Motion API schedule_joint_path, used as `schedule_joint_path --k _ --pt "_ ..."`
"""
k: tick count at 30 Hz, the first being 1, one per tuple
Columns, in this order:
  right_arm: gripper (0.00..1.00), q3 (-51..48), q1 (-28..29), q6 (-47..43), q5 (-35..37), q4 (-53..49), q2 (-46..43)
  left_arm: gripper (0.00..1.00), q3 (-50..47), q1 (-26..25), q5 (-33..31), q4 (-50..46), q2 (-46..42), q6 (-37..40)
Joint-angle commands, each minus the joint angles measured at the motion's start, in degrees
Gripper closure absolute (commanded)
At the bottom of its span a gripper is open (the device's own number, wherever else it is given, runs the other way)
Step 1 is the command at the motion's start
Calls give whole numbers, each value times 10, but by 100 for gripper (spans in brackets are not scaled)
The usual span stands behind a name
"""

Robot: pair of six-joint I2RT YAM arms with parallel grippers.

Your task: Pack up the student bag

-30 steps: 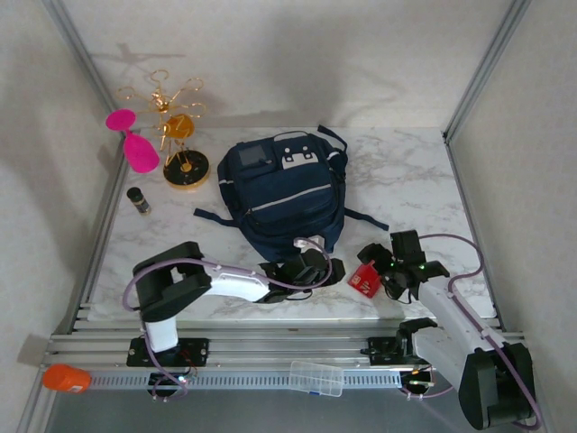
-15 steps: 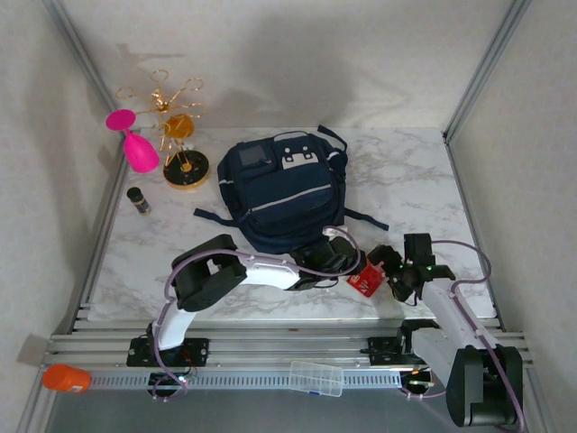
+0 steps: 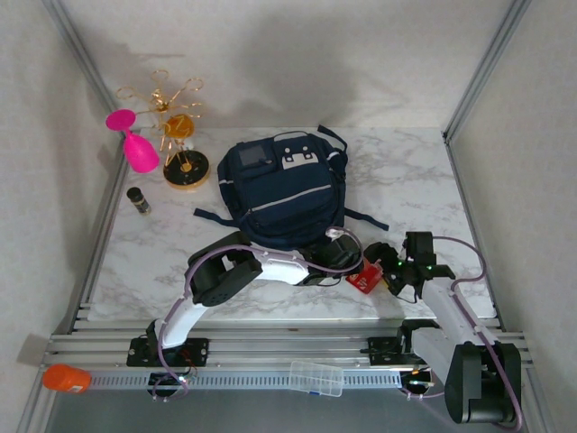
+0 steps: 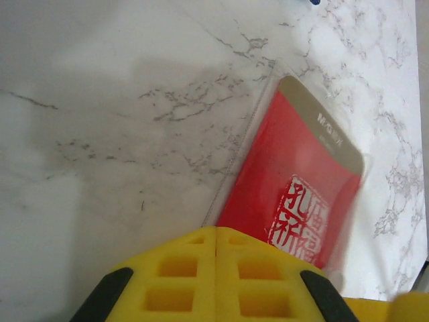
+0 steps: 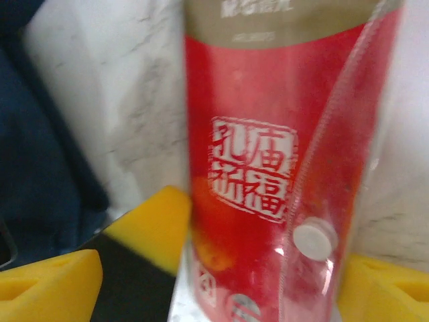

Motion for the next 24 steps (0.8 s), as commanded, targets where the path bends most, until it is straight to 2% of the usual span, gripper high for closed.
schedule_joint_path --k 1,6,11,19,24 --pt "15 5 -1 -8 -72 45 8 100 1 6 -1 -32 17 -11" --pt "21 19 -1 -26 -46 13 -4 100 -23 9 -7 -21 10 -27" --pt "35 19 -8 -38 -19 -15 -10 100 -26 10 -7 -19 7 -28" --pt "75 11 -13 -39 -27 7 -24 100 -26 13 -18 -30 -8 -22" --pt "95 13 -15 -50 -42 24 -24 100 -22 13 -12 -24 -26 -9"
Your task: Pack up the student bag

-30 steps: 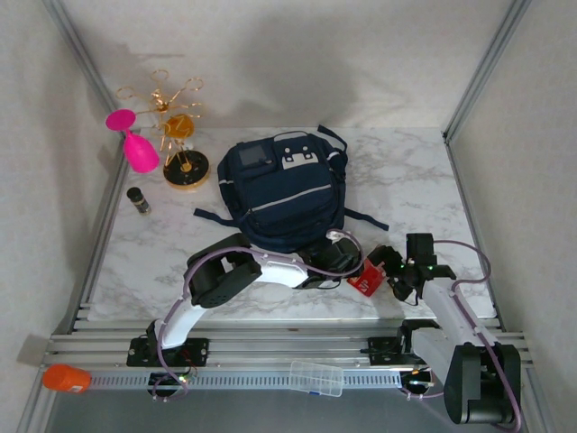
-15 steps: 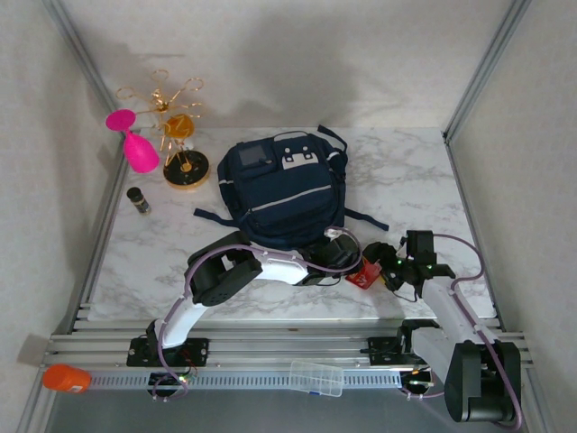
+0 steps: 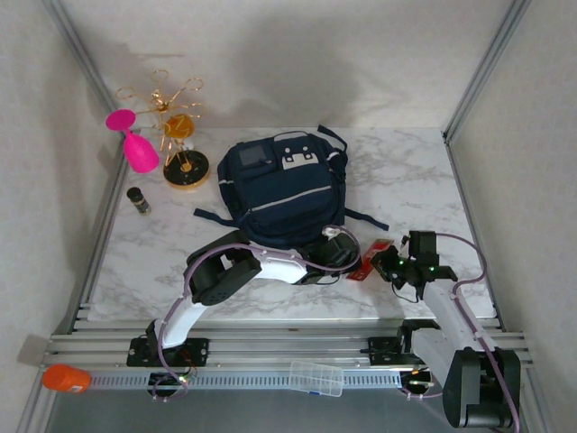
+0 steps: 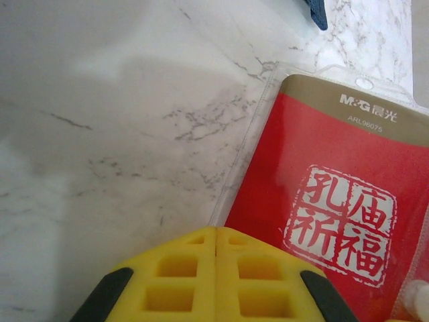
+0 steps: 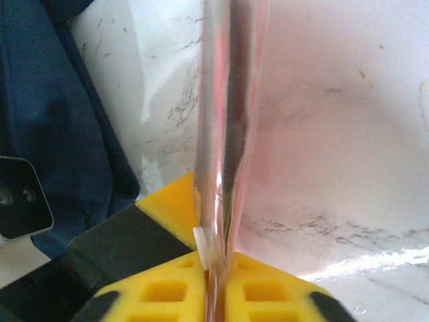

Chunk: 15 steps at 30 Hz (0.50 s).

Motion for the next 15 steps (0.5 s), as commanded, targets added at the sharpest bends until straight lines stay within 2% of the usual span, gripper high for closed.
schedule_joint_path --k 1,4,10,15 --pt "98 16 -3 -16 -18 21 -5 100 -9 6 -7 -38 -28 18" --pt "99 40 -3 -35 -7 -1 -15 99 1 7 -9 -62 -58 48" --pt "97 94 -3 -65 -37 -25 -37 81 -12 9 -33 -149 -182 148" --pt "95 136 -3 -88 -82 -43 -22 64 -31 16 -129 -255 -304 263"
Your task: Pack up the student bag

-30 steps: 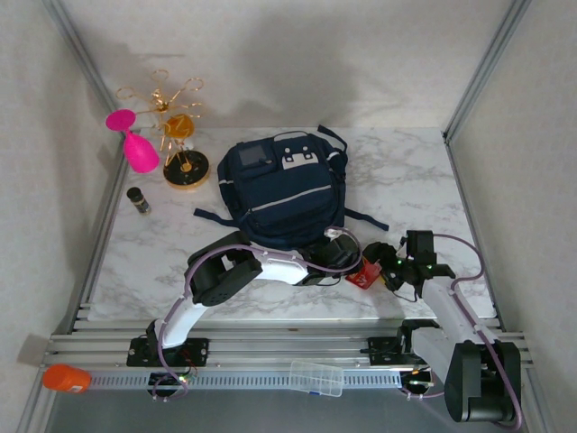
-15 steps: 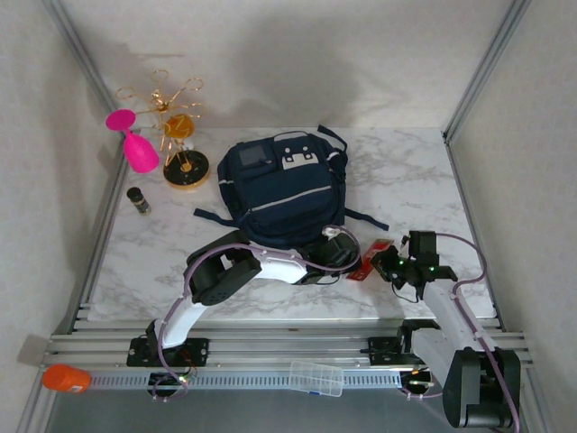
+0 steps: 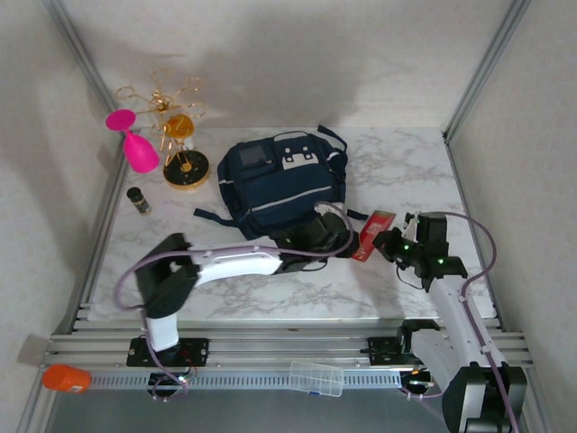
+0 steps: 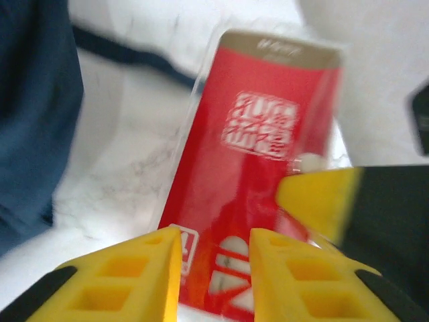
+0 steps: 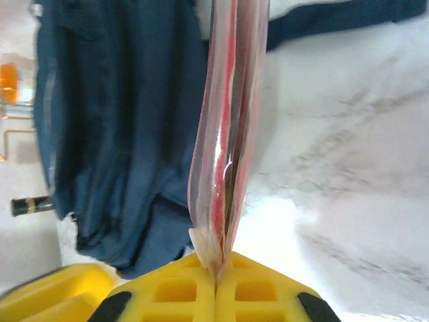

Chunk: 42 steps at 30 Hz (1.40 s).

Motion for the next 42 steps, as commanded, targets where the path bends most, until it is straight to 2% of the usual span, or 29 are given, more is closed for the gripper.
schedule_joint_path --k 1,4,8,11,20,29,42 --pt "95 31 -3 -27 -62 -14 8 61 -18 14 -96 -104 -80 126" --pt "94 39 -2 -21 -120 15 25 53 -29 32 -162 -158 -117 197" --pt "94 45 1 -23 -165 37 56 41 -28 71 -192 -215 -123 273" --pt "94 43 3 -13 -190 62 67 35 -18 77 -204 -248 -104 337" --pt "93 54 3 -27 -198 65 87 23 -19 93 -207 -194 -50 435" --pt "93 54 3 -31 -200 77 106 23 37 135 -195 -217 20 466" --pt "93 57 3 -42 -203 73 119 29 73 192 -124 -240 -24 476"
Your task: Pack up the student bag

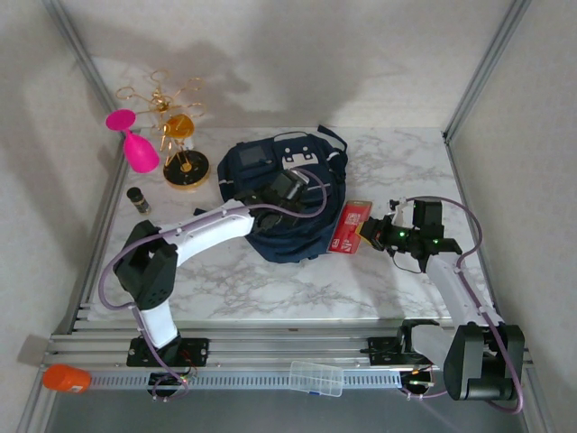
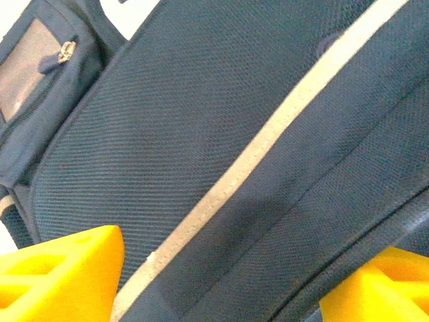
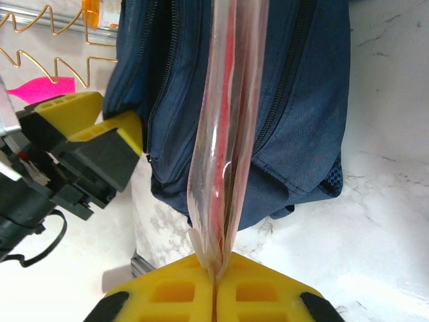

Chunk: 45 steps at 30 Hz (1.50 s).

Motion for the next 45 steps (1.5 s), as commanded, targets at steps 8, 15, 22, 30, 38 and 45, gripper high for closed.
schedule_joint_path --k 8,15,22,30,38,45 --pt "93 28 8 2 -31 10 -5 79 39 29 5 -12 -1 -24" --pt "92 18 53 67 -38 70 -19 100 57 23 26 -17 -36 -124" --pt "92 20 101 144 -13 196 22 100 88 -35 35 -24 -60 -294" --pt "91 66 104 130 71 255 140 100 167 -100 -11 -46 -10 -437" --pt "84 28 146 210 202 402 191 100 146 -91 -10 20 -6 -485" --pt "82 41 219 243 221 446 235 100 128 -73 -26 20 -11 -486"
